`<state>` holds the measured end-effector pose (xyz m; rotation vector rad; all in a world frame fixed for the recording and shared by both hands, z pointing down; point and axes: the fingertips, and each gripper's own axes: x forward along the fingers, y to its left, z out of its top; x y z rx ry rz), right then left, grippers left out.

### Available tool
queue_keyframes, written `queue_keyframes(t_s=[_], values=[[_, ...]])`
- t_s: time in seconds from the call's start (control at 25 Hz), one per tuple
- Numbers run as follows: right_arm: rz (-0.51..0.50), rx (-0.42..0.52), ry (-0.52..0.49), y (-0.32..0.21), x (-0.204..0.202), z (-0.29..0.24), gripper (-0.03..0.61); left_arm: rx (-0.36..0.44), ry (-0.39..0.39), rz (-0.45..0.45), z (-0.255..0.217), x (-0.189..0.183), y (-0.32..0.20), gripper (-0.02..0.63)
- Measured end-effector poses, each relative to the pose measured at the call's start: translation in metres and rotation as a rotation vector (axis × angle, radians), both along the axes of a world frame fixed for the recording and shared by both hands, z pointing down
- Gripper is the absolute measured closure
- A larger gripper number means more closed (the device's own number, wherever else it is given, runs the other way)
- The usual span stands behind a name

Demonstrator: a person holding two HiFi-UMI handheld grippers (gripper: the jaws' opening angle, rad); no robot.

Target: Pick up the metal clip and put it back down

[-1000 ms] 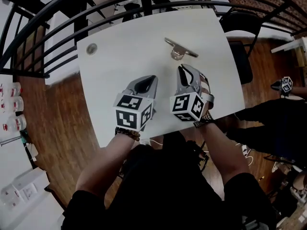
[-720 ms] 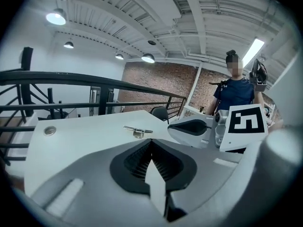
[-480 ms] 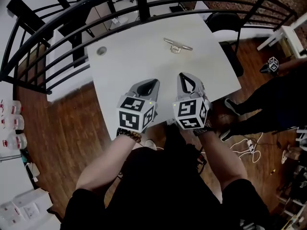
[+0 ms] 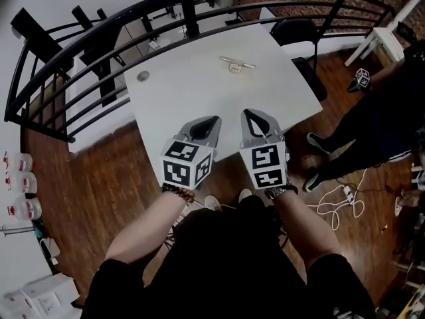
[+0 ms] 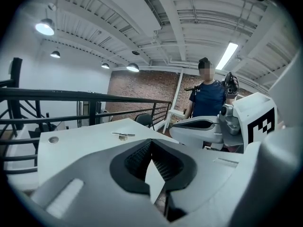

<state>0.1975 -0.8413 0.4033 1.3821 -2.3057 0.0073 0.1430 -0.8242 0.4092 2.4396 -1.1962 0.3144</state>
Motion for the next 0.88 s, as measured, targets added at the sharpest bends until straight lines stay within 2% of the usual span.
queue_keyframes(t_s=[0.28, 0.48, 0.88], values=[[-0.026, -0.039, -0.074, 0.027, 0.016, -0.012, 0.586, 0.017, 0.009, -0.026, -0.014, 0.016, 0.021, 0.597], [-0.064, -0.014, -0.092, 0.035, 0.03, -0.019, 0.586, 0.033, 0.009, -0.043, -0.021, 0.037, 0.029, 0.597], [-0.103, -0.041, -0.131, 0.048, 0.043, -0.017, 0.586, 0.025, -0.02, -0.061, -0.015, 0.059, 0.047, 0.597]])
